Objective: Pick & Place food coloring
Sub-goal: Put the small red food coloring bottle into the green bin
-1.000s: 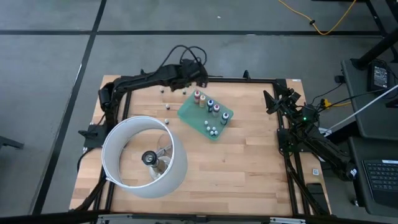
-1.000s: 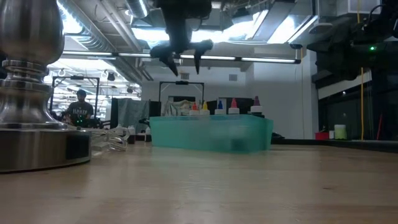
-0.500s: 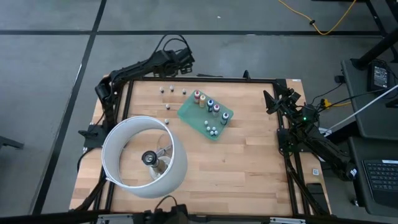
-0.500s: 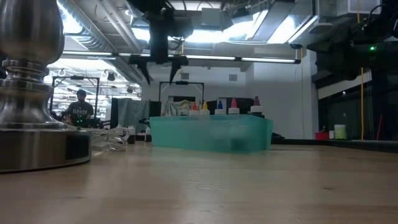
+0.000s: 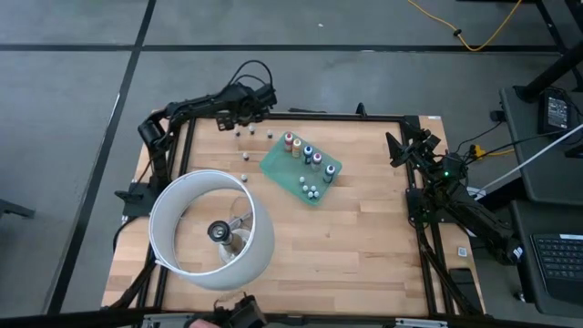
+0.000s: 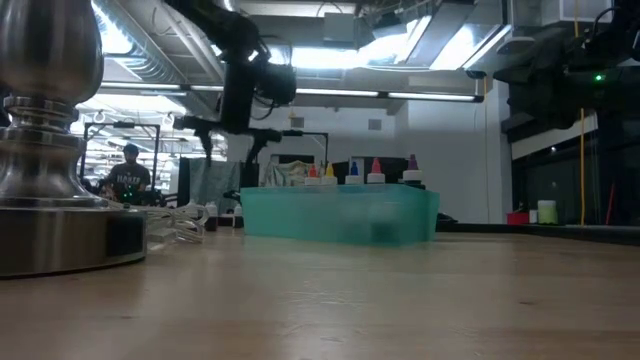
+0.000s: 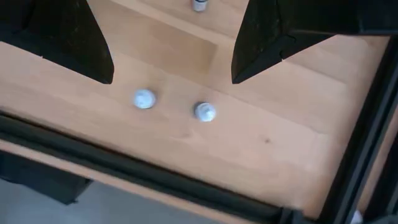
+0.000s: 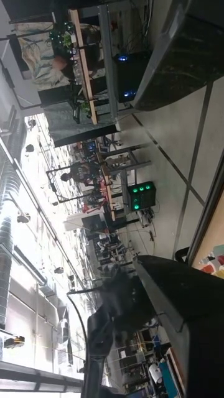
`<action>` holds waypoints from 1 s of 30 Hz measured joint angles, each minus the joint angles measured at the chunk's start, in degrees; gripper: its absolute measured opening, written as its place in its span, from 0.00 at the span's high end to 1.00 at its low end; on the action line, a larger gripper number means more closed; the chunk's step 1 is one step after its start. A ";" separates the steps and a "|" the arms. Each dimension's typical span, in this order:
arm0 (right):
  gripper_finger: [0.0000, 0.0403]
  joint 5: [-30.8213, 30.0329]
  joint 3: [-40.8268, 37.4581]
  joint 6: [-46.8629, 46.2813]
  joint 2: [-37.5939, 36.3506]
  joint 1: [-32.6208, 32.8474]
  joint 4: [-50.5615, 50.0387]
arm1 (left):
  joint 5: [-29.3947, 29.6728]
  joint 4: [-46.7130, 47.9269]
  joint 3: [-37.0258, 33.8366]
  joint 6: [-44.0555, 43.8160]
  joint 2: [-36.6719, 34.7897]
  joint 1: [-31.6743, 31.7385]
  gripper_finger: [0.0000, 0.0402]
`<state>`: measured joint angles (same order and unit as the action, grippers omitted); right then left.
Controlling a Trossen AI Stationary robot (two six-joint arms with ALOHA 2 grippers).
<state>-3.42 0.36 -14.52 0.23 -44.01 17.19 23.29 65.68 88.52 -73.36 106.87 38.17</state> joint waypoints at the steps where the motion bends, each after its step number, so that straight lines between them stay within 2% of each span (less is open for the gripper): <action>1: 0.01 0.00 0.00 0.02 0.00 0.00 -0.02 | 0.02 -0.05 -0.83 -0.63 0.00 0.22 0.22; 8: 0.01 0.00 0.01 0.00 0.00 0.01 -0.48 | 0.05 -0.57 -6.55 -6.38 -0.09 1.09 0.22; 20: 0.01 0.00 0.02 0.00 0.02 0.02 -2.96 | -1.75 -10.01 -12.28 -4.14 -0.15 2.95 0.22; 30: 0.01 0.00 0.01 0.01 0.02 0.00 -3.03 | -1.00 -13.95 -16.08 -4.00 -0.20 4.59 0.22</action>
<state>-3.42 0.37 -14.52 0.25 -44.01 14.16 22.29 51.74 72.44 -77.36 106.67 42.76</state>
